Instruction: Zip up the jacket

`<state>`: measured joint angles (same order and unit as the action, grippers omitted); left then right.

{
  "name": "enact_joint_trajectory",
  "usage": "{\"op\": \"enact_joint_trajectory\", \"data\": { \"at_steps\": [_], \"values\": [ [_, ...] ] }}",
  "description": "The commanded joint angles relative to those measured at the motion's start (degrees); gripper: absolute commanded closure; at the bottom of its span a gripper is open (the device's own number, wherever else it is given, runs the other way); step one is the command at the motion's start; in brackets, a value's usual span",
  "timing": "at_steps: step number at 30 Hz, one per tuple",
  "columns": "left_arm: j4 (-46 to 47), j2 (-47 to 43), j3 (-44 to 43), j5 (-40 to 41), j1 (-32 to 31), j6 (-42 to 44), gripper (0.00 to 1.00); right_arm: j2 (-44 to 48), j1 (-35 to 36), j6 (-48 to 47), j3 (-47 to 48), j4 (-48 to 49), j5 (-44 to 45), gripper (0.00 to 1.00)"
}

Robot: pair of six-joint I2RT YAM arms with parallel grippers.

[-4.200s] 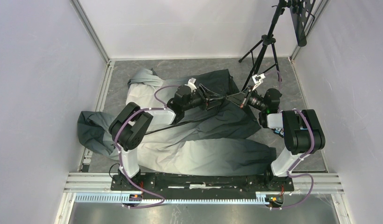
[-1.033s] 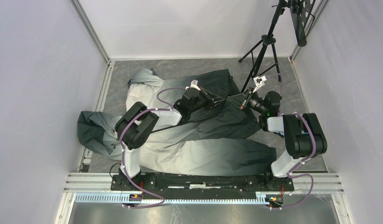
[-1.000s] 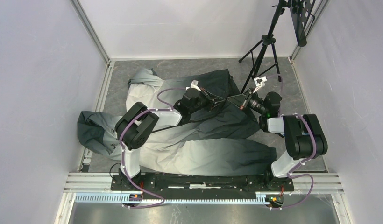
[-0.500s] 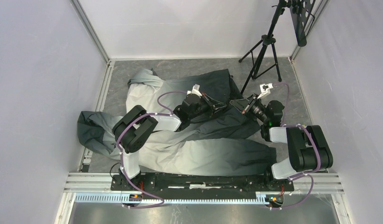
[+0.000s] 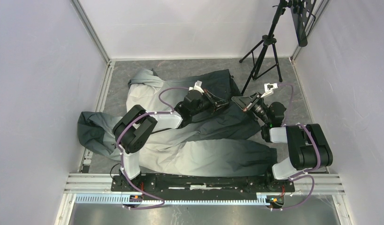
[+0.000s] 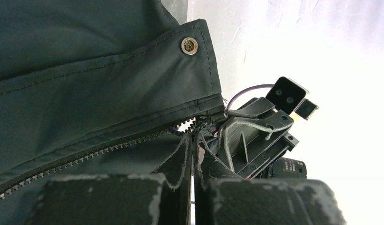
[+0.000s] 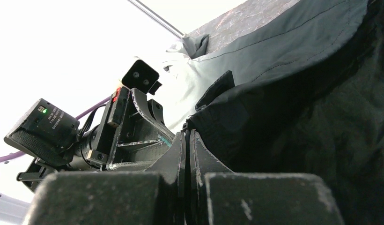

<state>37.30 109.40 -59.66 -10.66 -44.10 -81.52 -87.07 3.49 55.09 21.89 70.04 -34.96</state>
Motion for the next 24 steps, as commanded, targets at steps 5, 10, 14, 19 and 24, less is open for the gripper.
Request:
{"op": "enact_joint_trajectory", "data": {
  "at_steps": [5, 10, 14, 19, 24],
  "values": [
    [-10.83, -1.39, 5.58, 1.74, 0.4, 7.66, 0.98, 2.65, -1.9, 7.16, 0.48, 16.7, 2.1, 1.0],
    [-6.39, -0.34, 5.98, -1.27, 0.57, 7.16, 0.98, 1.52, -1.9, 9.84, 0.06, 21.38, 0.33, 1.0],
    [-4.29, -1.49, 4.38, -3.23, 1.35, 8.76, 0.98, 3.9, -1.81, 0.12, 0.79, 8.3, -0.74, 1.0],
    [-5.02, -4.83, 2.45, -7.07, 2.35, 14.14, 0.89, 3.81, -1.82, -2.57, 1.23, 8.04, -6.11, 1.0],
    [-2.93, -9.15, 3.67, -11.24, 2.59, 18.35, 0.48, 2.51, -1.81, -1.63, 2.01, 10.02, -8.27, 1.0]
  ]
}}
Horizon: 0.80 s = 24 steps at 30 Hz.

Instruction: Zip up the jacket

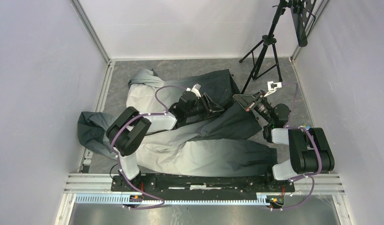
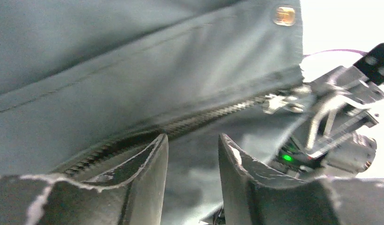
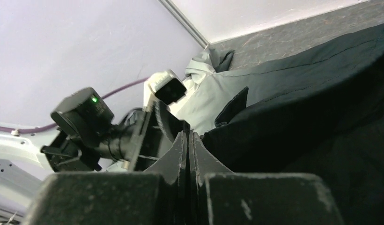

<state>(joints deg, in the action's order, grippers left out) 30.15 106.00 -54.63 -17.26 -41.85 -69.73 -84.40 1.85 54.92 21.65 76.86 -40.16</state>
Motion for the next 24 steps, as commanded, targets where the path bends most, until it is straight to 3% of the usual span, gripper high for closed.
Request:
{"op": "enact_joint_trajectory", "data": {
  "at_steps": [1, 6, 10, 14, 24],
  "values": [
    [5.36, -5.88, -1.67, -6.36, 0.49, 6.26, 0.44, -0.24, -0.18, -1.48, 2.39, 3.22, -3.2, 1.0],
    [9.26, -4.02, -5.04, -11.33, 0.97, 2.44, 0.28, -0.67, -0.18, -1.2, 2.87, 3.58, -3.6, 1.0],
    [10.43, -1.35, -7.13, -11.37, 1.63, -0.57, 0.34, -0.65, -0.17, -0.86, 2.98, 3.83, -3.78, 1.0],
    [13.98, 1.72, -8.87, -11.87, 1.69, -4.83, 0.48, -0.67, -0.2, -0.95, 2.96, 3.9, -3.78, 1.0],
    [9.31, 1.1, -7.69, -7.96, 1.68, -1.77, 0.36, -1.99, -0.22, 0.6, 2.97, 6.52, -3.78, 1.0]
  ]
}}
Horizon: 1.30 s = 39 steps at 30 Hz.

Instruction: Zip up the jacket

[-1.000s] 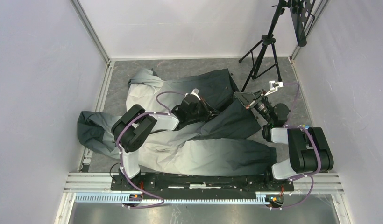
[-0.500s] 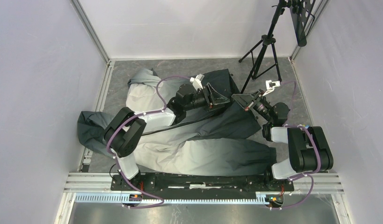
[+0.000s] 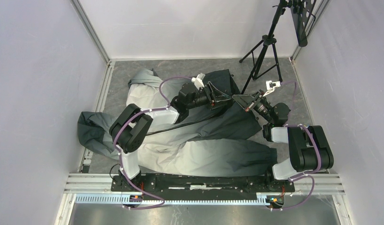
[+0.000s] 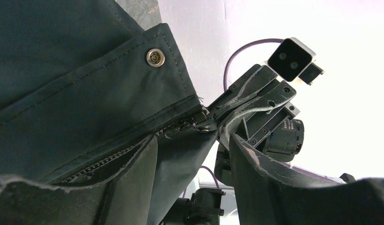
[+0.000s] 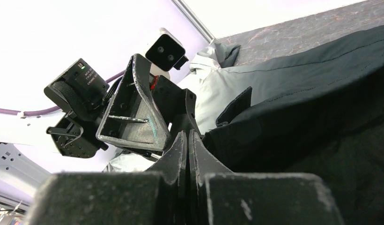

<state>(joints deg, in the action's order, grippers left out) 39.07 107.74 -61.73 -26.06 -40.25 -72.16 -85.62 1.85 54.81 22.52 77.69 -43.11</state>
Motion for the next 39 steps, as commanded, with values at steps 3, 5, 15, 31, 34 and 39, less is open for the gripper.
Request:
{"op": "enact_joint_trajectory", "data": {
  "at_steps": [3, 5, 15, 31, 34, 39],
  "values": [
    [2.82, 0.99, -0.78, 0.31, 0.05, -1.95, 0.37, -0.99, -0.18, 1.09, 2.09, 6.16, -0.83, 1.0],
    [3.72, 1.65, -0.62, 0.37, 0.07, -2.98, 0.37, -0.87, -0.18, 0.9, 2.09, 5.98, -0.83, 1.0],
    [7.67, 3.48, -2.63, -1.39, 0.06, -4.65, 0.33, -1.22, -0.13, 1.2, 2.2, 6.42, -0.75, 1.0],
    [19.89, 7.18, -4.3, -5.79, 0.17, -14.66, 0.29, -1.39, -0.18, 1.53, 2.26, 6.91, -0.75, 1.0],
    [21.05, 6.93, -3.06, -5.25, 0.39, -15.74, 0.3, -1.33, -0.18, 1.55, 2.42, 6.77, -0.67, 1.0],
    [27.36, 6.28, 0.95, -1.84, 1.26, -19.46, 0.35, -1.64, -0.18, 1.61, 2.18, 7.08, -0.66, 1.0]
  ]
}}
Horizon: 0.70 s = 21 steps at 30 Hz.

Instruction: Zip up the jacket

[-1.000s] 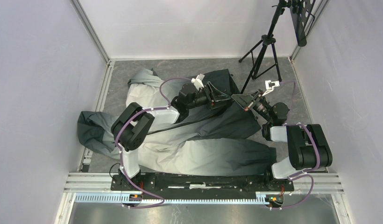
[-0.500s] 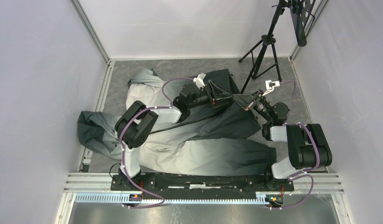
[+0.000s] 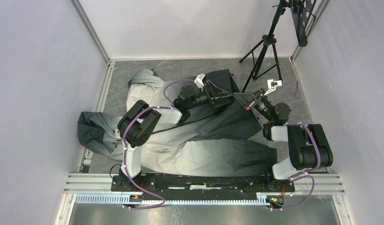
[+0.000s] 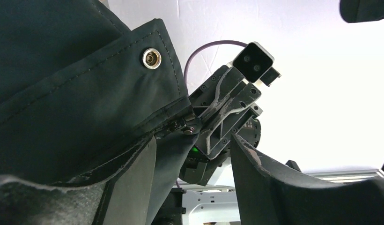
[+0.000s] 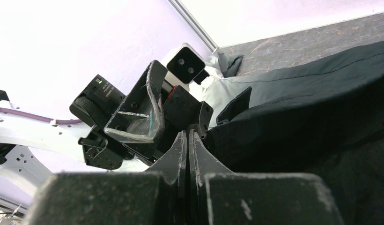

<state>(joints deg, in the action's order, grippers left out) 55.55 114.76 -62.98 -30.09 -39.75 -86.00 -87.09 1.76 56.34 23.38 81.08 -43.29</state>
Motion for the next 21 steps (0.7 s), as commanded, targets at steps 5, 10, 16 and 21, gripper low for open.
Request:
{"op": "enact_joint_trajectory", "data": {
  "at_steps": [5, 10, 16, 21],
  "values": [
    [16.8, -1.12, 4.03, 4.14, 1.25, -8.12, 0.37, -0.61, -0.07, 0.26, 1.15, 4.17, -0.48, 1.0],
    [17.79, -2.33, 4.92, 4.42, 1.34, -8.28, 0.39, -1.2, -0.09, 0.47, 1.15, 4.72, -0.48, 1.0],
    [12.92, -3.01, 6.07, 3.99, 1.34, -6.97, 0.37, -1.17, -0.09, 0.53, 1.26, 4.79, -0.5, 1.0],
    [4.12, -3.86, 5.88, 3.36, 1.34, -4.26, 0.35, -1.24, -0.13, 0.44, 1.35, 4.7, -0.65, 1.0]
  ]
}}
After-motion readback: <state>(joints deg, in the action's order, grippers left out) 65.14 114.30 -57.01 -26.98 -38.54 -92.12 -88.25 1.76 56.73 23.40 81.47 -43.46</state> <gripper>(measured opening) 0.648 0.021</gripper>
